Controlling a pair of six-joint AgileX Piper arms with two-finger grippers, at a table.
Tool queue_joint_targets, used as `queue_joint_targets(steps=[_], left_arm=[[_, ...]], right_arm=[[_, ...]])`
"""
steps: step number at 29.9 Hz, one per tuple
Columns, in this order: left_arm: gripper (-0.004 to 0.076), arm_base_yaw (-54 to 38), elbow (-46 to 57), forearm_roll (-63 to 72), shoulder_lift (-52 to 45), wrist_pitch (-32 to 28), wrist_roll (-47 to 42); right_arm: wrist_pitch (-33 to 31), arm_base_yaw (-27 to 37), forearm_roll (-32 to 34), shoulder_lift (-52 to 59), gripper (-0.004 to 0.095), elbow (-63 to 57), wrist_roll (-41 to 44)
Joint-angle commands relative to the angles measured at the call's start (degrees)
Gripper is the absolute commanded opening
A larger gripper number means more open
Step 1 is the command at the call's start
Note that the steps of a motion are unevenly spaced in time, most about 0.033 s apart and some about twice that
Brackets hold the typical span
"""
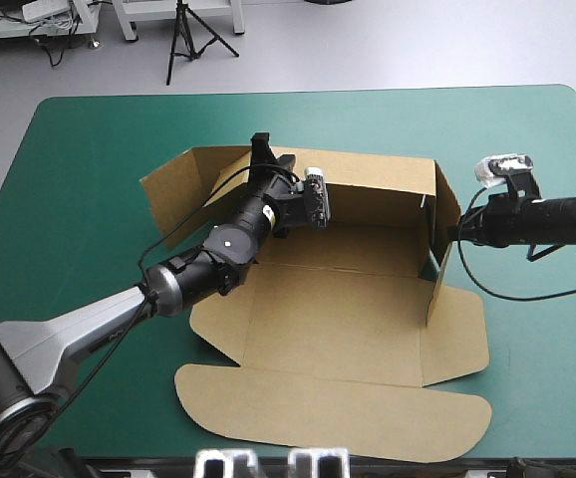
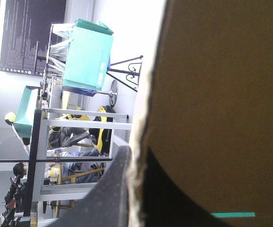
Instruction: Fold the box
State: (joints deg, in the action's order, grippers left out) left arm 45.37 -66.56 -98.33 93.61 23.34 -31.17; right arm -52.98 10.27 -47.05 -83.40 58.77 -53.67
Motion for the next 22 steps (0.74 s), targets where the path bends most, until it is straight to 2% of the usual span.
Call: queue_joint_targets(steps=[1, 4, 8, 10, 14, 16, 19, 22], left_arm=[[-0.0009, 0.3, -1.7, 0.1, -2.0, 0.9, -1.3], [-0.0009, 0.3, -1.7, 0.3, -2.0, 0.9, -1.3], [-0.0009, 0.3, -1.7, 0.3, -1.8, 0.3, -1.3], [-0.0009, 0.3, -1.7, 0.3, -1.5, 0.3, -1.2], [-0.0009, 0.3, -1.7, 0.4, -0.4, 0.3, -1.1], [-0.0009, 0.3, -1.7, 0.4, -0.1, 0.3, -1.1], [-0.0009, 0.3, -1.7, 0.3, -0.1, 0.4, -1.1], [-0.0009, 0.3, -1.7, 0.3, -0.1, 0.5, -1.1]], right_arm=[[1.1, 0.5, -10.8, 3.0, -0.0017, -3.3, -10.0], [0.5, 0.5, -12.3, 3.6, -0.0017, -4.5, -12.4], [0.3, 0.5, -9.5, 5.0, -0.0002, -4.4, -11.9], [0.5, 0.3, -7.6, 6.0, 0.0049, -4.4, -10.2], [0.1, 0.3, -5.6, 8.2, 0.0269, -4.4, -7.7], [-1.1, 0.3, -4.4, 9.2, 0.0344, -4.4, -7.8], [-3.7, 0.3, -0.8, 10.5, 0.038, -4.4, -7.9], [-5.2, 0.3, -0.3, 11.0, 0.038, -4.4, -9.7]])
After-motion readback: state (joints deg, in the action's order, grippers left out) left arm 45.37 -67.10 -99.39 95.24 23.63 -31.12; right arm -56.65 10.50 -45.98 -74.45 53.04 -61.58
